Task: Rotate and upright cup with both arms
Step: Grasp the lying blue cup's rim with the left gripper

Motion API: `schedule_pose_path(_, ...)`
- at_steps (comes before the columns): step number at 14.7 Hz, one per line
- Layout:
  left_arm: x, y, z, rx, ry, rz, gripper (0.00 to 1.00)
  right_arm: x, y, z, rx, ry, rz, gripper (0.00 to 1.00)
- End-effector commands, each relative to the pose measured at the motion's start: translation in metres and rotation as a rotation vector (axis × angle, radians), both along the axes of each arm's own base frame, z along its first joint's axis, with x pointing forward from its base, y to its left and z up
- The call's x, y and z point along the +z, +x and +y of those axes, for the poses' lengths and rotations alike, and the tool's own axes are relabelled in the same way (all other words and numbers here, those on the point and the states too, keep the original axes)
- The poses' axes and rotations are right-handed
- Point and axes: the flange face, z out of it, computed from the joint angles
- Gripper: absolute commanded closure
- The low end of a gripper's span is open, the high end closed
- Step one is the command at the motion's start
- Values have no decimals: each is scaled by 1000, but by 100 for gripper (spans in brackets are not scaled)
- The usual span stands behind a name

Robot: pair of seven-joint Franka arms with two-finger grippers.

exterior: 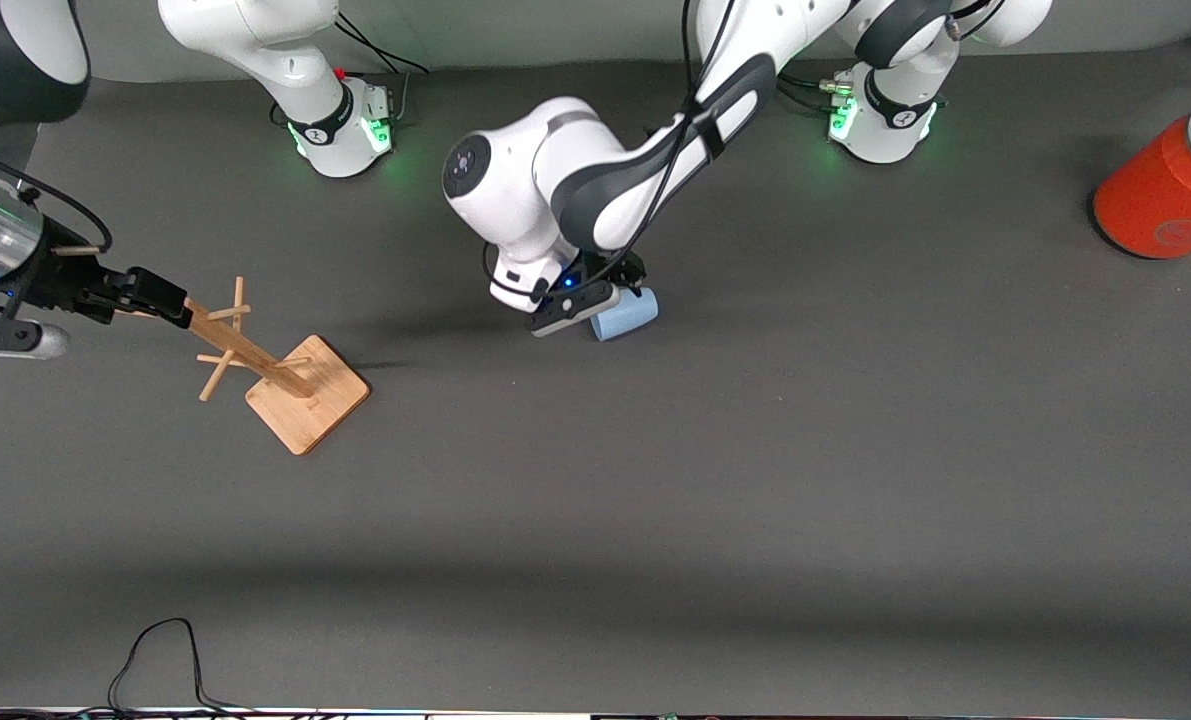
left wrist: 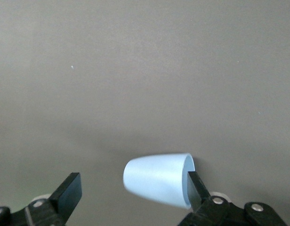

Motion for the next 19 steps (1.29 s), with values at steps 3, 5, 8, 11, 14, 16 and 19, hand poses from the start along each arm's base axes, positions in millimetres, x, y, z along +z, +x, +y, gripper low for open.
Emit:
schedule_pose_path(3, -48, 7, -6, 9, 49, -43, 0, 4, 6, -17, -15, -3, 4, 0)
schedule_pose_path(5, -64, -2, -12, 31, 58, -52, 0, 5, 6, -17, -12, -4, 2, 0)
schedule_pose_path(8, -71, -10, -20, 32, 47, -72, 0, 4, 1, -15, -15, 0, 39, 0)
schedule_pose_path(11, -86, -31, -32, 27, 68, -85, 0, 9, 0, -21, -32, 35, 38, 0)
schedule_pose_path(14, -113, -40, -24, 18, 120, -55, 0, 11, 1, -23, -33, 35, 32, 0)
schedule_pose_path(16, -121, -43, -19, 15, 147, -41, 0, 10, 1, -23, -32, 34, 36, 0)
schedule_pose_path(19, -121, -46, -13, 24, 186, -21, 0, 11, 1, -23, -31, 35, 35, 0)
